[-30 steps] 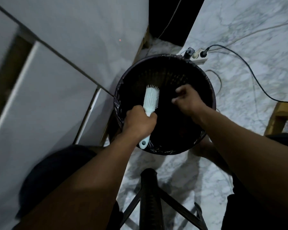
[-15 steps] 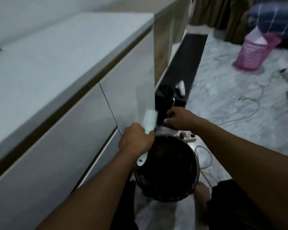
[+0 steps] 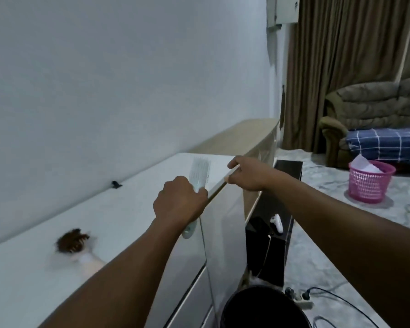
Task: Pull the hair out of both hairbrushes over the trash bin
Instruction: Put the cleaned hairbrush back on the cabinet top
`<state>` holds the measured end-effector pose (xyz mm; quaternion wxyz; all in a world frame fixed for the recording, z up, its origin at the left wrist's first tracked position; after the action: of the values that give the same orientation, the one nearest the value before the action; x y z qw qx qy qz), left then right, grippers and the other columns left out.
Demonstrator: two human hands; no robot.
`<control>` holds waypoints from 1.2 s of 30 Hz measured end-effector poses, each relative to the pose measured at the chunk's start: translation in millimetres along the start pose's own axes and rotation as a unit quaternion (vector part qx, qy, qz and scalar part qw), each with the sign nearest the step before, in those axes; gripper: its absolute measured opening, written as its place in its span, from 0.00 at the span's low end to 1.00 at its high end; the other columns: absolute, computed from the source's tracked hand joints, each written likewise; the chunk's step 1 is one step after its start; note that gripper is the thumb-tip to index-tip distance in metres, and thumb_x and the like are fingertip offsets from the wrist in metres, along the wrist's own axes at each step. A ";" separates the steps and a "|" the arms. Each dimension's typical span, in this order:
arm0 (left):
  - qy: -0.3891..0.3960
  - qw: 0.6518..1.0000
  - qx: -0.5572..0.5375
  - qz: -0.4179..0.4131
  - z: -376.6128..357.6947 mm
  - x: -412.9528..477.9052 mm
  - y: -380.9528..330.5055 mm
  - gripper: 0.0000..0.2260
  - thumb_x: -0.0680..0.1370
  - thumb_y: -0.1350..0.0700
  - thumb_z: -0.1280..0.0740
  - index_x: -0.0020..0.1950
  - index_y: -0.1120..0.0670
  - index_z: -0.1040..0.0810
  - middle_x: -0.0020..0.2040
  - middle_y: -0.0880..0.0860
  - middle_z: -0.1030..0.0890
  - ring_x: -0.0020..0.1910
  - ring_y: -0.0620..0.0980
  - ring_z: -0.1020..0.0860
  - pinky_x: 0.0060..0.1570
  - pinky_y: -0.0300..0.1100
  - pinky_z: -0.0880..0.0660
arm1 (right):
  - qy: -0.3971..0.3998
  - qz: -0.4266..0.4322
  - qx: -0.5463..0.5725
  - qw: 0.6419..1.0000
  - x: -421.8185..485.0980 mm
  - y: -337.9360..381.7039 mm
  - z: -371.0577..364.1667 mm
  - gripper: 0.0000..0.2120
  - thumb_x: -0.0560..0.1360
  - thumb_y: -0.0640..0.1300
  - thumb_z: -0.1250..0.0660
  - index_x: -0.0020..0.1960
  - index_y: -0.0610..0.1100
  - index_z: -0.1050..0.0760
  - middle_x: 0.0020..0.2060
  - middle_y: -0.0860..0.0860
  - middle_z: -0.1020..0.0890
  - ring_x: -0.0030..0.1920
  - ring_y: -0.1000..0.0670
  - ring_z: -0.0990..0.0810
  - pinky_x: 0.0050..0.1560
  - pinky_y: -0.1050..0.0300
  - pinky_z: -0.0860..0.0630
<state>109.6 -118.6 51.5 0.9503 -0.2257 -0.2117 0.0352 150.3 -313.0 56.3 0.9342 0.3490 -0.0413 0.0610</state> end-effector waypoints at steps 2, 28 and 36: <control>-0.019 1.000 0.008 0.014 24.9 3.6 10.9 0.14 0.75 0.42 0.35 0.48 0.53 0.24 0.42 0.50 0.21 0.40 0.54 0.21 0.34 0.41 0.31 | -0.006 0.015 0.002 1.000 1.9 25.5 4.5 0.26 0.75 0.53 0.30 0.70 0.48 0.30 0.64 0.46 0.22 0.58 0.46 0.21 0.59 0.51 0.25; 0.032 0.979 0.134 0.148 32.4 28.6 184.2 0.07 0.75 0.51 0.33 0.45 0.52 0.29 0.39 0.48 0.27 0.44 0.54 0.21 0.38 0.41 0.31 | 0.145 0.094 -0.103 0.980 75.6 139.5 -169.9 0.24 0.76 0.53 0.31 0.69 0.47 0.29 0.68 0.47 0.25 0.67 0.45 0.26 0.64 0.53 0.31; 0.040 0.975 0.174 0.131 29.3 24.3 190.9 0.14 0.78 0.44 0.34 0.57 0.52 0.23 0.56 0.52 0.19 0.56 0.55 0.20 0.43 0.43 0.31 | 0.172 0.100 -0.123 0.972 67.0 143.0 -194.8 0.25 0.76 0.54 0.31 0.70 0.46 0.28 0.69 0.47 0.26 0.67 0.45 0.27 0.65 0.53 0.31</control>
<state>124.9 68.4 -0.1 0.9700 -0.0833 -0.1324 0.1861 202.9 -72.2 10.2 0.9523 0.2093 0.0782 0.2080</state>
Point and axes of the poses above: each hand's wrist, its own x-axis towards the middle knuckle, its own z-axis out of the back of the hand, y = z × x, the point moved 10 cm from there along x, towards the middle knuckle
